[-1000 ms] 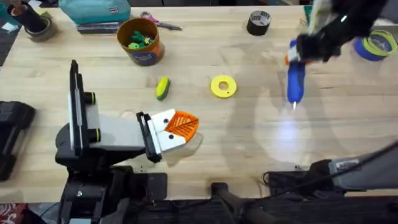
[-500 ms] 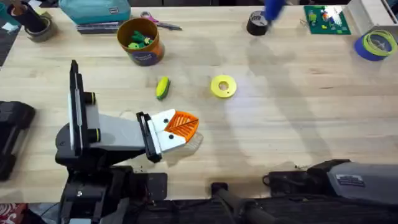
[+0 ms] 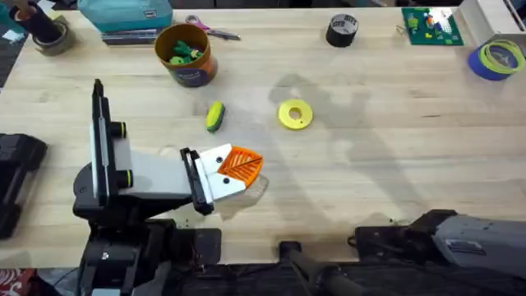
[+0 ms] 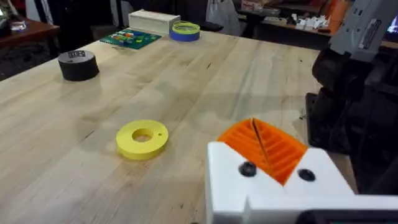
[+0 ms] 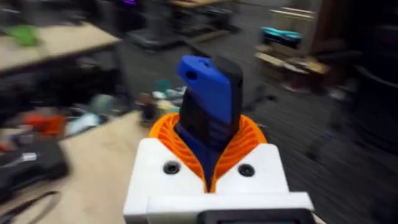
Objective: Pick up the gripper from the table and insert it into the empty holder that is missing its gripper. Then pick up a screw, insert it into the mounting hole, and use the screwdriver to tighten it. Finally, clean up the table by picking up the vegetable and placing it into the bucket.
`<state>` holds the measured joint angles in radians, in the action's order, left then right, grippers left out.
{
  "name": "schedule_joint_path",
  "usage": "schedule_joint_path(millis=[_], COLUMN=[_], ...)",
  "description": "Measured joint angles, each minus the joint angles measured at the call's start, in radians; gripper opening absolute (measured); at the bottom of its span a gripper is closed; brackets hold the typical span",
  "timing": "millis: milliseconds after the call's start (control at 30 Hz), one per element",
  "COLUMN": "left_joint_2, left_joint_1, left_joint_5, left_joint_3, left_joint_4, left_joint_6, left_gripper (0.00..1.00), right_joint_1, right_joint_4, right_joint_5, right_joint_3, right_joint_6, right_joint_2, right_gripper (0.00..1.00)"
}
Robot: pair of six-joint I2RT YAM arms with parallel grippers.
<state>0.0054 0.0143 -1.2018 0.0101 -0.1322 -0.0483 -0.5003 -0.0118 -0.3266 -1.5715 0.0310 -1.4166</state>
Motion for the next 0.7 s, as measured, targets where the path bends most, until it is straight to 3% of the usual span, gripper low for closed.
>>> schedule_joint_path(millis=[200,433,533,567,700], left_joint_2=[0.000,0.000,0.000,0.000,0.000], left_joint_1=[0.000,0.000,0.000,0.000,0.000], left_joint_5=[0.000,0.000,0.000,0.000,0.000], left_joint_3=[0.000,0.000,0.000,0.000,0.000], left_joint_4=[0.000,0.000,0.000,0.000,0.000], left_joint_6=[0.000,0.000,0.000,0.000,0.000], left_gripper=[0.007,0.007,0.007,0.007,0.007], right_joint_1=[-0.001,-0.001,-0.001,-0.001,-0.014], right_joint_4=[0.208,0.532,0.610,0.660,0.693], right_joint_5=[-0.235,-0.411,-0.492,-0.568,-0.650], right_joint_3=[0.014,0.172,0.239,0.277,0.292], right_joint_6=[0.075,0.200,0.246,0.291,0.330], right_joint_2=[0.002,0.012,0.008,0.005,0.005], right_gripper=[0.024,0.024,0.024,0.024,0.024])
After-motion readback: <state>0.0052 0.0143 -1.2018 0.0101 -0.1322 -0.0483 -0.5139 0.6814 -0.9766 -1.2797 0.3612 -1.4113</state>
